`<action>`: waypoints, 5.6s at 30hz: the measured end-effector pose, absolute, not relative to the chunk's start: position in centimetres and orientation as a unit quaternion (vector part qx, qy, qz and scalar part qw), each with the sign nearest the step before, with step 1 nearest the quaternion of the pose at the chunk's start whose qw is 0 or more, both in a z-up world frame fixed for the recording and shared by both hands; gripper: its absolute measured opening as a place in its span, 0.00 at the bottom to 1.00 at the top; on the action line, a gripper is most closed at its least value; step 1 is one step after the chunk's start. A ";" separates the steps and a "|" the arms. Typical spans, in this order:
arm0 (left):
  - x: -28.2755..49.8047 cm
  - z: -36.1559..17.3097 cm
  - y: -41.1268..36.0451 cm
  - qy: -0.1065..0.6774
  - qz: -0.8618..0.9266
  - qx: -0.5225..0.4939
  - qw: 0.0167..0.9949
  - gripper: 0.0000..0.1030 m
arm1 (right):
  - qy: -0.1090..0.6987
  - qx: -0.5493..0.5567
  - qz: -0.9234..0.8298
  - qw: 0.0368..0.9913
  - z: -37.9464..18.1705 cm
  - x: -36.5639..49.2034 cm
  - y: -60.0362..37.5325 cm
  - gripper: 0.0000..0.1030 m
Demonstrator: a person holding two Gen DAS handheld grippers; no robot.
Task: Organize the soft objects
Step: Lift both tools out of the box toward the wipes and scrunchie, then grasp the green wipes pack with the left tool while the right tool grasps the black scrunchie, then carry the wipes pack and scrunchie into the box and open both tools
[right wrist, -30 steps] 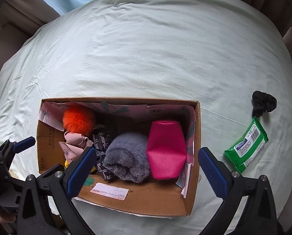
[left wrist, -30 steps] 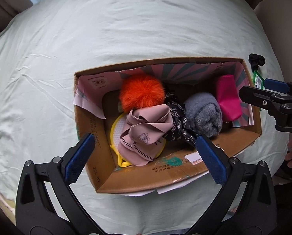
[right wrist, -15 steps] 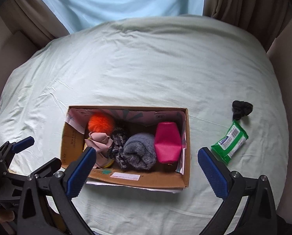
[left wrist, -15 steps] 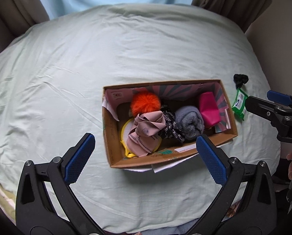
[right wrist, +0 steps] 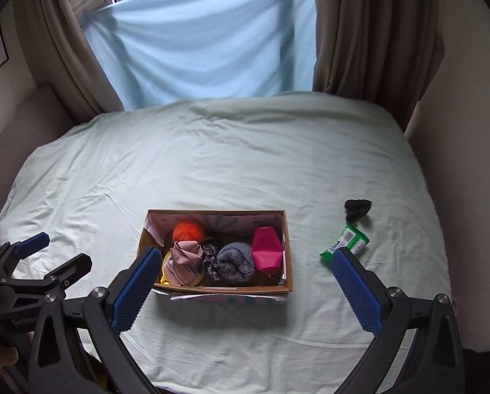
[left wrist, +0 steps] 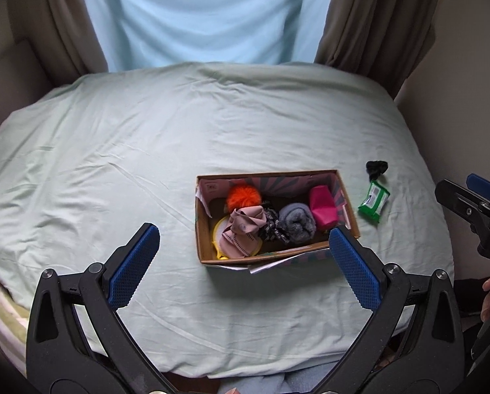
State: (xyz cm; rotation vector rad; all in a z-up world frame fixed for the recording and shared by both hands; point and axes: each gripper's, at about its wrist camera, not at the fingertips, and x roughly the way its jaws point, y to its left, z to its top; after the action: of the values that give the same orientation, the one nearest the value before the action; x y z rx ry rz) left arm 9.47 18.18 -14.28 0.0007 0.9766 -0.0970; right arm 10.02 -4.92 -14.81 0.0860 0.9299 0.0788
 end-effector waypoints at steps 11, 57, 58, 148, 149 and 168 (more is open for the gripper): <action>7.3 -11.0 13.3 0.435 -0.072 0.023 0.897 1.00 | 0.396 0.052 -0.018 0.917 -10.6 4.5 -10.0 1.00; 26.1 -48.1 -23.8 0.574 -0.147 0.165 0.789 0.96 | 0.441 -0.211 0.349 0.800 -46.4 32.6 -32.1 0.78; 26.1 -48.7 -23.8 0.579 -0.147 0.163 0.785 0.94 | 0.443 -0.216 0.359 0.793 -47.2 32.8 -31.8 0.77; 23.2 -32.3 17.3 0.594 -0.042 -0.016 0.803 0.39 | 0.558 0.078 0.075 0.823 -29.4 23.2 -2.1 0.27; 23.5 -33.1 17.1 0.599 -0.044 -0.012 0.800 0.39 | 0.567 0.080 0.074 0.816 -30.3 23.8 -2.0 0.27; 23.9 -37.1 14.0 0.623 -0.054 0.047 0.779 1.00 | 0.651 0.133 0.083 0.743 -37.4 29.7 -2.7 0.97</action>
State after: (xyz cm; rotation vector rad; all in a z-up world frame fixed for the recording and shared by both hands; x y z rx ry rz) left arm 23.92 14.04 -37.14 0.1012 1.3465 -0.1157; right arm 29.72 -2.67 -37.45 0.2923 1.4269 0.1811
